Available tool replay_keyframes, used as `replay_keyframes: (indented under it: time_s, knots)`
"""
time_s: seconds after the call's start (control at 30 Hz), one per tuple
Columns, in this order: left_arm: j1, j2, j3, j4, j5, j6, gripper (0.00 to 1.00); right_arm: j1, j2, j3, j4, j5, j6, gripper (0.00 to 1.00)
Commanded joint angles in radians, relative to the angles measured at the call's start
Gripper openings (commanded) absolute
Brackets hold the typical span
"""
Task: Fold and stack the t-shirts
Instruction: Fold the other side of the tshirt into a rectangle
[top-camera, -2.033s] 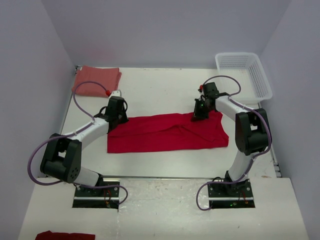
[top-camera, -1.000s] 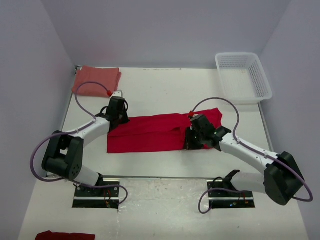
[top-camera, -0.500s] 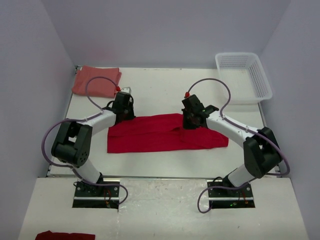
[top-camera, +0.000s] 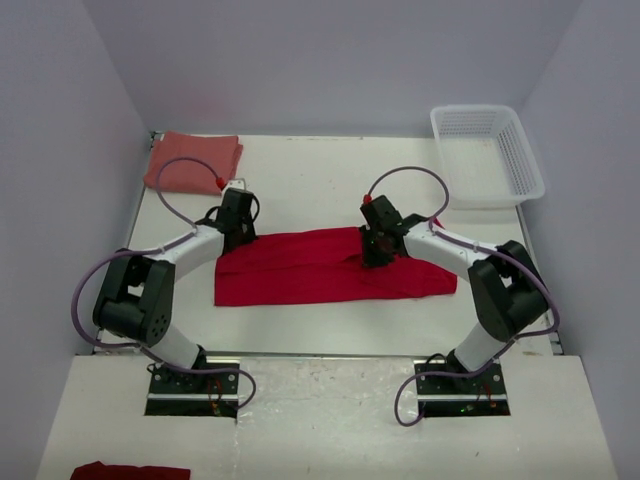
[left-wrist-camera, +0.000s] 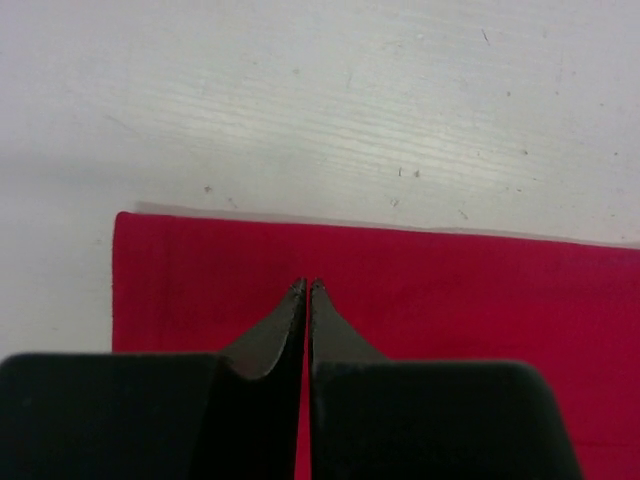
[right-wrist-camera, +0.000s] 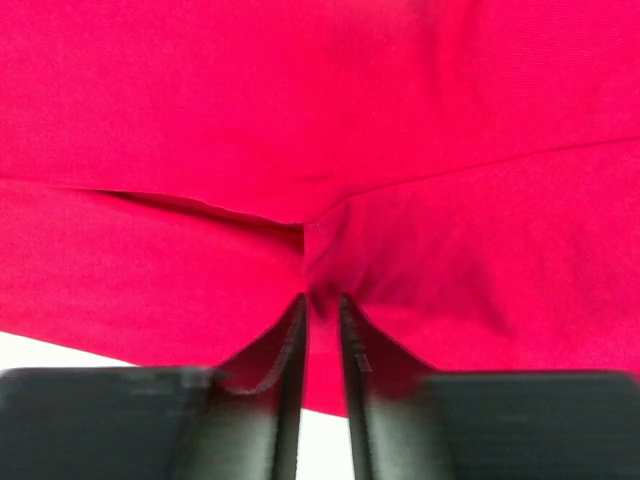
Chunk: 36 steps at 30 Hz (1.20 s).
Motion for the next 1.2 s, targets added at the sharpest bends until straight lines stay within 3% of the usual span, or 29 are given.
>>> replay_keyframes:
  time_s: [0.0,0.07,0.2,0.4,0.53,0.77,0.97,1.17]
  knots:
    - [0.021,-0.054,-0.007,0.000,-0.090,-0.019,0.02,-0.001,0.018,-0.018,0.048,-0.022,0.001,0.15]
    - [0.032,-0.048,0.007,-0.007,-0.089,-0.022,0.02,0.003,0.012,-0.033,0.064,-0.035,0.003,0.15]
    - [0.033,-0.048,0.005,-0.001,-0.089,-0.017,0.02,0.008,-0.016,-0.078,0.074,-0.029,0.007,0.26]
    - [0.038,-0.025,0.013,-0.001,-0.076,-0.017,0.02,0.009,0.003,-0.093,0.097,-0.061,0.004,0.26]
    - [0.043,-0.004,0.016,-0.001,-0.084,-0.008,0.02,0.029,0.014,-0.081,0.099,-0.082,-0.003,0.20]
    - [0.086,0.036,0.019,0.003,-0.115,-0.008,0.04,0.048,-0.092,-0.091,0.076,-0.006,0.003,0.29]
    - [0.109,0.019,0.007,-0.003,-0.156,-0.014,0.10,0.071,-0.143,-0.094,0.057,-0.044,-0.003,0.32]
    - [0.113,-0.008,-0.002,-0.009,-0.179,-0.017,0.26,0.138,-0.057,-0.058,0.082,-0.119,-0.016,0.36]
